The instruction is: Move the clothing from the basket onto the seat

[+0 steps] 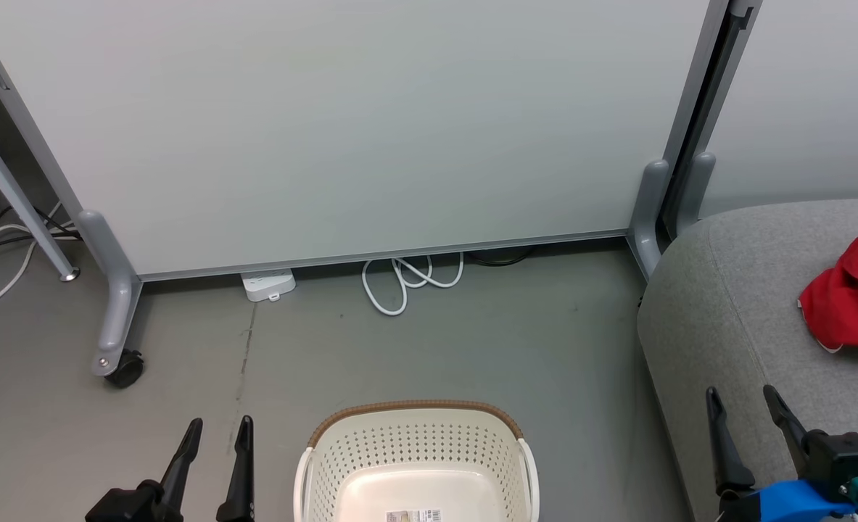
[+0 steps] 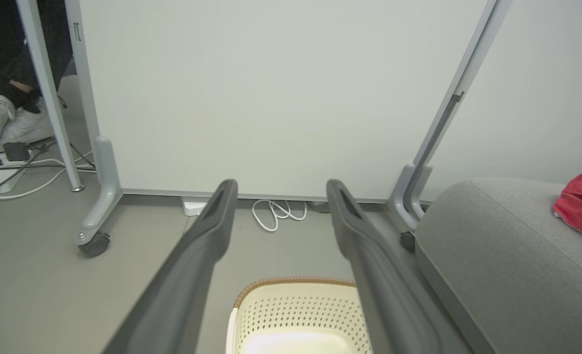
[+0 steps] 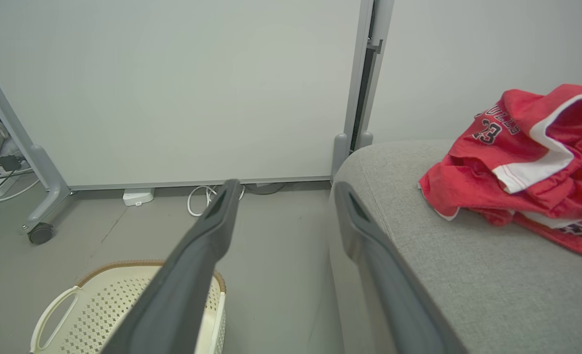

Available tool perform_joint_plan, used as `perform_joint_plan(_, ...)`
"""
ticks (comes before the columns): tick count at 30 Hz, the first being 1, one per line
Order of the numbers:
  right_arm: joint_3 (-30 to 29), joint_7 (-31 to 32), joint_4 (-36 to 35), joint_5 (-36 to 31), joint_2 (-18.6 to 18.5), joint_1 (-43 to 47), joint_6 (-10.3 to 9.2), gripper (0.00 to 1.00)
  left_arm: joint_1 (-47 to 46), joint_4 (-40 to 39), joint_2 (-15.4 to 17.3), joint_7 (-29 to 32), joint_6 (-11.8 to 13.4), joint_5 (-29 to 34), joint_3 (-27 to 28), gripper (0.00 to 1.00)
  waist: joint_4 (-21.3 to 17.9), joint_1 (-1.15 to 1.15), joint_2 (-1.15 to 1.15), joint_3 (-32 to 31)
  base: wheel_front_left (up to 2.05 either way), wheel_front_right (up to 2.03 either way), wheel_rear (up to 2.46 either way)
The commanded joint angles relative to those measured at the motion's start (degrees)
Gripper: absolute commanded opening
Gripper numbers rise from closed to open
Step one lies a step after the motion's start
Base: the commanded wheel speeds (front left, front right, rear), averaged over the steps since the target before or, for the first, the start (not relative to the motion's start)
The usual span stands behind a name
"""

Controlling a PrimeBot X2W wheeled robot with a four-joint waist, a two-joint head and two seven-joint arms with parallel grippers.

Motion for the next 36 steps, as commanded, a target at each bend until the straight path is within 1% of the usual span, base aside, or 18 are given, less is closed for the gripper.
perform_joint_plan(1,-0.1,-0.4,-0.3,-0.5,0.3,0.8,-0.07,1.00,0.0,0.3,0.1,-0.2,-0.2,0.5,0.3,1.00,0.0,0.00,0.00,0.0,0.00,0.00,0.00)
perform_joint_plan(20,0.7,-0.6,1.1,1.7,0.4,0.8,-0.07,1.00,-0.9,2.2,0.5,-0.2,-0.3,0.0,-1.5,1.00,-0.8,0.00,0.00,-0.1,0.00,0.00,0.00)
perform_joint_plan(21,0.6,-0.4,1.3,1.3,0.1,0.6,0.00,0.00,-0.4,2.3,0.0,0.0,0.0,0.1,-1.3,0.00,-0.8,0.00,0.00,-0.1,0.00,0.00,0.00)
perform_joint_plan(29,0.6,-0.3,6.0,1.6,0.4,1.0,0.02,0.00,2.3,6.1,-1.1,0.3,0.0,-0.5,-1.3,0.00,-0.9,0.00,0.00,0.0,0.00,0.00,0.00)
perform_joint_plan(36,0.4,0.5,6.8,10.3,0.4,-0.3,0.02,0.00,1.4,5.3,-1.2,2.3,-0.1,-7.7,0.0,0.00,-1.0,0.00,0.00,0.1,0.00,0.00,0.00)
